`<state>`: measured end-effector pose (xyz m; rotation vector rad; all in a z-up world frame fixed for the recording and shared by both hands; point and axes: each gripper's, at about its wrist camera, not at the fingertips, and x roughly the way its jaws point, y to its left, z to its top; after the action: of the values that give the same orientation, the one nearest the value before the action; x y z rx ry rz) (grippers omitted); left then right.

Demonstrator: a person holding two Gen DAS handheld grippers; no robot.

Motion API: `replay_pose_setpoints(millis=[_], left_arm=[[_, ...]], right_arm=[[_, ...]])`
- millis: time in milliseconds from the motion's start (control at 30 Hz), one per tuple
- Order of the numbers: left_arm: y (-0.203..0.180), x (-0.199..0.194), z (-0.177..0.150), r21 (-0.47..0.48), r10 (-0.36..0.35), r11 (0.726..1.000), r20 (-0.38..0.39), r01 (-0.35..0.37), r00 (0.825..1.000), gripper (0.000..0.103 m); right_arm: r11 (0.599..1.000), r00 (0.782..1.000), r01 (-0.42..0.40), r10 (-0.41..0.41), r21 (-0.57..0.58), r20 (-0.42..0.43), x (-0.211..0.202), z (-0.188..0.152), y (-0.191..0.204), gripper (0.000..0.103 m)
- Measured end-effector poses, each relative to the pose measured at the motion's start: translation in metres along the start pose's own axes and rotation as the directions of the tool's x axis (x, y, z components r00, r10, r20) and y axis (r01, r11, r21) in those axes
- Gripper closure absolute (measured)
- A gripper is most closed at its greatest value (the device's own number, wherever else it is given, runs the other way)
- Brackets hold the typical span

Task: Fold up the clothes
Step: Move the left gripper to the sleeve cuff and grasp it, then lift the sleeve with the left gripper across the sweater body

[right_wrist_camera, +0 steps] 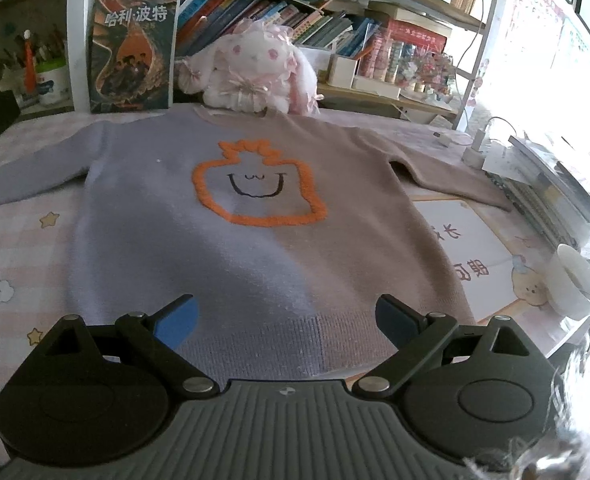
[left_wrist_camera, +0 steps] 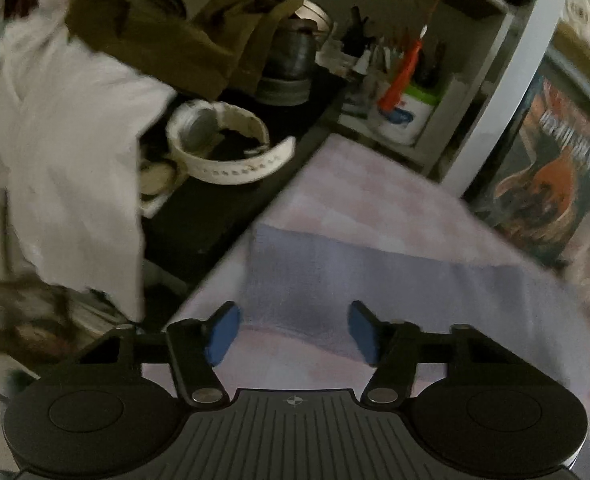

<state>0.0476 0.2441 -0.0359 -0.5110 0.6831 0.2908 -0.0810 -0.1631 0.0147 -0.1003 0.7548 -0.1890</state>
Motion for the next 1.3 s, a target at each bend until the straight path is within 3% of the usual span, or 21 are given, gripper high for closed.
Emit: replay_pose_setpoints(millis=[100, 200, 300, 333, 400, 600, 667, 700, 800, 1000, 1133, 1300], left_arm=[[-0.002, 0.005, -0.002, -0.097, -0.131, 0.987, -0.017, 0.129, 0.991, 0.045], [-0.015, 0.009, -0.007, -0.107, -0.177, 0.979, -0.031, 0.173, 0.984, 0.045], [-0.021, 0.012, -0.008, -0.127, -0.175, 0.977, -0.029, 0.17, 0.984, 0.046], [-0.018, 0.013, -0.007, -0.148, -0.171, 0.975, -0.026, 0.166, 0.985, 0.049], [-0.012, 0.016, -0.003, -0.19, -0.159, 0.97, -0.022, 0.152, 0.987, 0.065], [0.01, 0.024, 0.007, -0.304, -0.115, 0.946, -0.004, 0.108, 0.993, 0.082], [0.015, 0.027, 0.009, -0.325, -0.106, 0.941, -0.002, 0.1, 0.994, 0.098], [0.017, 0.029, 0.009, -0.329, -0.102, 0.94, -0.003, 0.096, 0.995, 0.099], [0.017, 0.031, 0.01, -0.325, -0.103, 0.94, 0.008, 0.1, 0.995, 0.1], [-0.011, 0.01, 0.017, -0.205, -0.101, 0.972, 0.069, 0.113, 0.992, 0.1], [-0.044, -0.011, 0.02, -0.096, -0.137, 0.984, 0.145, 0.152, 0.98, 0.1], [-0.102, -0.043, 0.016, 0.027, -0.203, 0.979, 0.212, 0.202, 0.956, 0.1]], right_arm=[[1.0, 1.0, -0.001, 0.001, -0.001, -0.001, 0.001, 0.0, -0.001, 0.007], [1.0, 1.0, -0.001, 0.001, -0.002, -0.003, 0.001, 0.0, -0.001, 0.007], [1.0, 1.0, -0.002, 0.002, -0.003, -0.004, 0.002, 0.0, -0.002, 0.007], [1.0, 1.0, -0.002, 0.002, -0.003, -0.005, 0.002, 0.0, -0.002, 0.007], [1.0, 1.0, -0.001, 0.001, -0.001, -0.006, 0.003, 0.0, -0.003, 0.007], [1.0, 1.0, 0.017, -0.017, 0.024, -0.012, 0.004, -0.001, -0.011, 0.007], [1.0, 1.0, 0.018, -0.018, 0.024, -0.01, 0.004, -0.001, -0.012, 0.007], [1.0, 1.0, 0.018, -0.018, 0.023, -0.006, 0.004, 0.0, -0.013, 0.007], [1.0, 1.0, 0.017, -0.018, 0.024, 0.004, 0.005, 0.0, -0.016, 0.007], [0.999, 1.0, 0.001, -0.001, 0.034, 0.008, 0.011, 0.002, -0.029, 0.007], [0.999, 0.999, -0.031, 0.031, 0.033, 0.012, 0.021, 0.005, -0.04, 0.007], [0.996, 0.995, -0.093, 0.093, 0.008, 0.03, 0.036, 0.011, -0.059, 0.007]])
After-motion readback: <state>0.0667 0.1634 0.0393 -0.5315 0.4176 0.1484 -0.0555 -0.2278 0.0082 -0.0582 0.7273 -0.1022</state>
